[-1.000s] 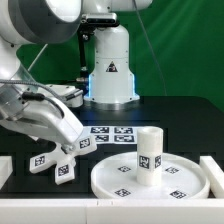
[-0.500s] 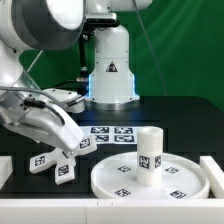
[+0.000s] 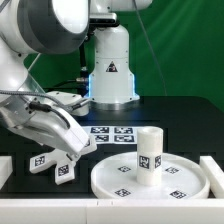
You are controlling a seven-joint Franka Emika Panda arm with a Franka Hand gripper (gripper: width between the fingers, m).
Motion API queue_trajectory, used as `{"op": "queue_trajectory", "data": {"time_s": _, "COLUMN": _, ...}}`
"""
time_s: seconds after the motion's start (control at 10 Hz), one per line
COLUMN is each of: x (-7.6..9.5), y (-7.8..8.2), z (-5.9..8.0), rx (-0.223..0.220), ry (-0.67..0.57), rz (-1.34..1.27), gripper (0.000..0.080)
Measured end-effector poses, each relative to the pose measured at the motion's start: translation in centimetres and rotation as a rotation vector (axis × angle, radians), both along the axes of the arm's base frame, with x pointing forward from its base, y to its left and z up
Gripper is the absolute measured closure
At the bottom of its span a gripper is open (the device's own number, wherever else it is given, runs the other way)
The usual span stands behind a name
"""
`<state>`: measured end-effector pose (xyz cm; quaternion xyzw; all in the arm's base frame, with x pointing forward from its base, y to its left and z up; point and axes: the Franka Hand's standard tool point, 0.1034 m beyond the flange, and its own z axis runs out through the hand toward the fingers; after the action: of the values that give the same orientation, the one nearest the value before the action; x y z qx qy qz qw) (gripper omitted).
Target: Assemble round table
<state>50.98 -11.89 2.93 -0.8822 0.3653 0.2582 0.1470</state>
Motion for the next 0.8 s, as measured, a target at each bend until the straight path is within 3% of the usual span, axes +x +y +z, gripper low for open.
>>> {"op": "queue_trajectory", "data": {"time_s": 0.6, "x": -0.67, "y": 0.26, "z": -0.67, "rx": 0.002, "ry": 0.012, "rz": -0.001, "gripper": 0.0151}}
{"op": "queue_trajectory", "data": {"time_s": 0.7, "x": -0.67, "y": 0.26, "z": -0.67, "rx": 0.002, "ry": 0.012, "rz": -0.001, "gripper": 0.0278}}
{"op": "queue_trajectory", "data": {"time_s": 0.8, "x": -0.66, "y": 0.24, "z": -0.65, "rx": 0.002, "ry": 0.012, "rz": -0.001, "gripper": 0.0278}}
